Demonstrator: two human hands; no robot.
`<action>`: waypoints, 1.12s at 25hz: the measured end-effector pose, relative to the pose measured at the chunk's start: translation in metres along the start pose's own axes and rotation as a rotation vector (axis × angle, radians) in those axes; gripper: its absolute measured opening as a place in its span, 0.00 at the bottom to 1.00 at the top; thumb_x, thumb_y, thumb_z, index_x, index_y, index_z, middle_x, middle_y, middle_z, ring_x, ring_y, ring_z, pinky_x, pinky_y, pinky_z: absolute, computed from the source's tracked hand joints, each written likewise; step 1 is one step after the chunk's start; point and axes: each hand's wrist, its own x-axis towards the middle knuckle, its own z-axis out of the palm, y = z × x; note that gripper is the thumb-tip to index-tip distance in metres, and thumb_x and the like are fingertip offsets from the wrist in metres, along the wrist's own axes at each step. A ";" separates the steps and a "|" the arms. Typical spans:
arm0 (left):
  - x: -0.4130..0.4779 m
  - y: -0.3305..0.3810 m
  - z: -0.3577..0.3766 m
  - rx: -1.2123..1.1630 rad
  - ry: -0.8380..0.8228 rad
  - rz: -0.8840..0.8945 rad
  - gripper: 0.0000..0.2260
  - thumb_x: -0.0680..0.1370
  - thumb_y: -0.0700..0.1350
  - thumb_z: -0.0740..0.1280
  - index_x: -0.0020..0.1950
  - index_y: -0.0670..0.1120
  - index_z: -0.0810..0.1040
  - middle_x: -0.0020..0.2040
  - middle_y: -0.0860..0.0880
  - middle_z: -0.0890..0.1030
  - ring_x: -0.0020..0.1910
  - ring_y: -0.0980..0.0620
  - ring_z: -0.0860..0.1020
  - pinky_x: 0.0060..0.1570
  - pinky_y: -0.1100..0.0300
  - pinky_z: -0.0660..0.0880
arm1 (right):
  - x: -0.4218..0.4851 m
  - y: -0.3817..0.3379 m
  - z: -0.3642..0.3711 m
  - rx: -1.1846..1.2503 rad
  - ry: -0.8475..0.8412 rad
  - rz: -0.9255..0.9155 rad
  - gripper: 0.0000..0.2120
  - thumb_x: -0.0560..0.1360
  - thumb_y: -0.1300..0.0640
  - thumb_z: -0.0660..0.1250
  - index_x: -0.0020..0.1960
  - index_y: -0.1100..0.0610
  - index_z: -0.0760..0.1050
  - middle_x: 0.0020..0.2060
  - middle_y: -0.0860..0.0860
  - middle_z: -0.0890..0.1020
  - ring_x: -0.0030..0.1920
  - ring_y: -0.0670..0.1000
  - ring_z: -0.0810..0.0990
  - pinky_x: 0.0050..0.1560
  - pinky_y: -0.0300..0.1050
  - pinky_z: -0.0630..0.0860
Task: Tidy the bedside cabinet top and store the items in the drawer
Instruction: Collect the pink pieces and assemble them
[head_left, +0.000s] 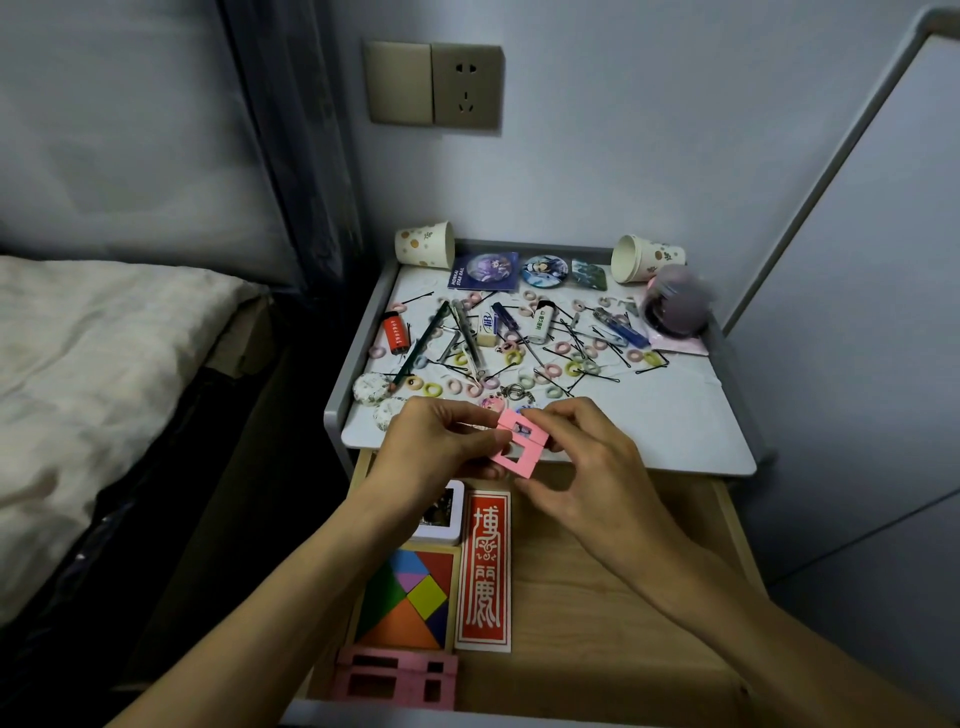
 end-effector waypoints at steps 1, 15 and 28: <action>0.000 0.000 0.000 -0.005 -0.001 0.000 0.05 0.76 0.38 0.70 0.50 0.43 0.83 0.40 0.46 0.86 0.34 0.49 0.84 0.38 0.61 0.81 | 0.000 -0.001 0.001 0.001 0.005 -0.001 0.31 0.69 0.56 0.77 0.70 0.56 0.72 0.55 0.48 0.73 0.56 0.43 0.73 0.50 0.21 0.67; -0.001 0.002 -0.008 -0.076 -0.050 -0.055 0.07 0.74 0.37 0.72 0.51 0.37 0.81 0.40 0.43 0.86 0.35 0.47 0.83 0.39 0.60 0.82 | 0.001 -0.006 0.004 0.016 0.040 0.017 0.26 0.68 0.56 0.77 0.65 0.55 0.75 0.55 0.48 0.77 0.54 0.46 0.77 0.53 0.36 0.77; -0.005 0.004 -0.003 -0.036 0.016 -0.022 0.06 0.74 0.38 0.72 0.50 0.38 0.81 0.39 0.44 0.86 0.33 0.49 0.83 0.38 0.59 0.82 | 0.000 -0.006 0.006 0.044 0.073 0.033 0.29 0.68 0.60 0.78 0.67 0.55 0.75 0.57 0.49 0.77 0.55 0.45 0.77 0.53 0.32 0.74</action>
